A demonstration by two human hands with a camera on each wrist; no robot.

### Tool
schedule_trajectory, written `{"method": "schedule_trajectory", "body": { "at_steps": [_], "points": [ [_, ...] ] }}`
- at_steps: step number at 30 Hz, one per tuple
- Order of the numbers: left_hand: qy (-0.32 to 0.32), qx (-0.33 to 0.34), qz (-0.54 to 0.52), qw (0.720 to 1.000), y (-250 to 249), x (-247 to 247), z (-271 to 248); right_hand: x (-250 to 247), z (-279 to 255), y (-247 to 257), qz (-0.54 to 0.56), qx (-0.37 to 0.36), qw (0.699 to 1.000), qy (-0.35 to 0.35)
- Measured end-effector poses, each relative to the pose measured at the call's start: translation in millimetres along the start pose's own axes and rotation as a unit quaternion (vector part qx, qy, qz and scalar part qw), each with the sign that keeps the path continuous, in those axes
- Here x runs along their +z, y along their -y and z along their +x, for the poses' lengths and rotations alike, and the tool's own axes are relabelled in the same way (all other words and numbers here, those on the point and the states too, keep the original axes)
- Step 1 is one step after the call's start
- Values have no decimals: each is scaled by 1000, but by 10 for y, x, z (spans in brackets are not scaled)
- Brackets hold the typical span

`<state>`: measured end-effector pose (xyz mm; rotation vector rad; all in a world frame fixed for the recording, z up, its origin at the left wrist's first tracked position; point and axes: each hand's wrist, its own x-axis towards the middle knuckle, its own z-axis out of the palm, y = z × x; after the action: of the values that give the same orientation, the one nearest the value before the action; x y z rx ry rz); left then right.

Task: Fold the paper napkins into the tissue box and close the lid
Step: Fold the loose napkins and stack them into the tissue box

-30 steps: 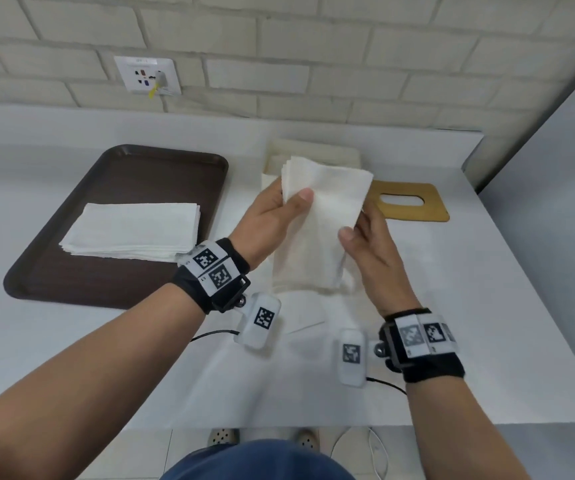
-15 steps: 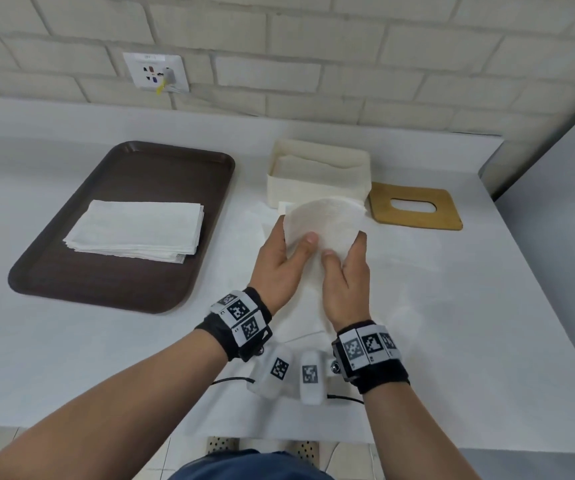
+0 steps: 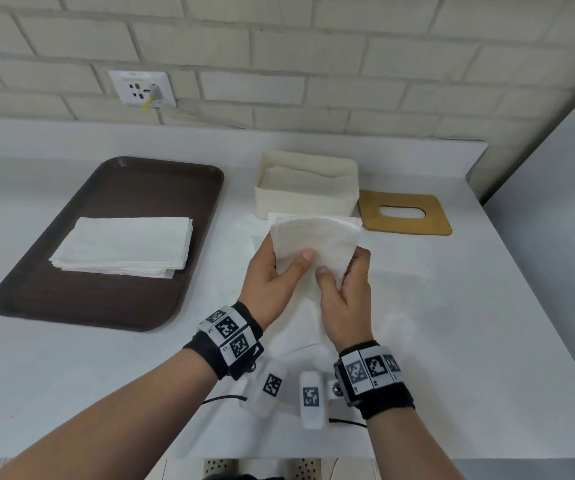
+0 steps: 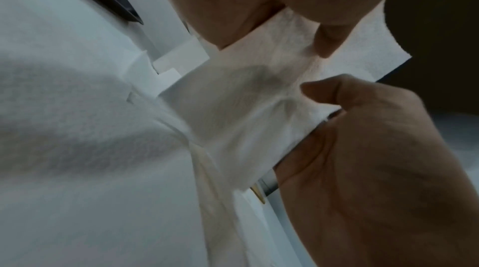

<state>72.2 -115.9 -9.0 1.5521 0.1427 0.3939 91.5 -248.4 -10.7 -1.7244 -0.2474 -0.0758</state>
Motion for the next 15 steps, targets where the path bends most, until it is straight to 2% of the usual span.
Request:
{"method": "schedule_trajectory", "body": {
  "at_steps": [9,15],
  "points": [
    [25,-23,-9,999,173,58,-59,9,-14,-40,6,0,1000,-3],
    [31,-14,-5,999,66,-2,-43,-38,37,-125,-11,9,1000,-15]
  ]
}}
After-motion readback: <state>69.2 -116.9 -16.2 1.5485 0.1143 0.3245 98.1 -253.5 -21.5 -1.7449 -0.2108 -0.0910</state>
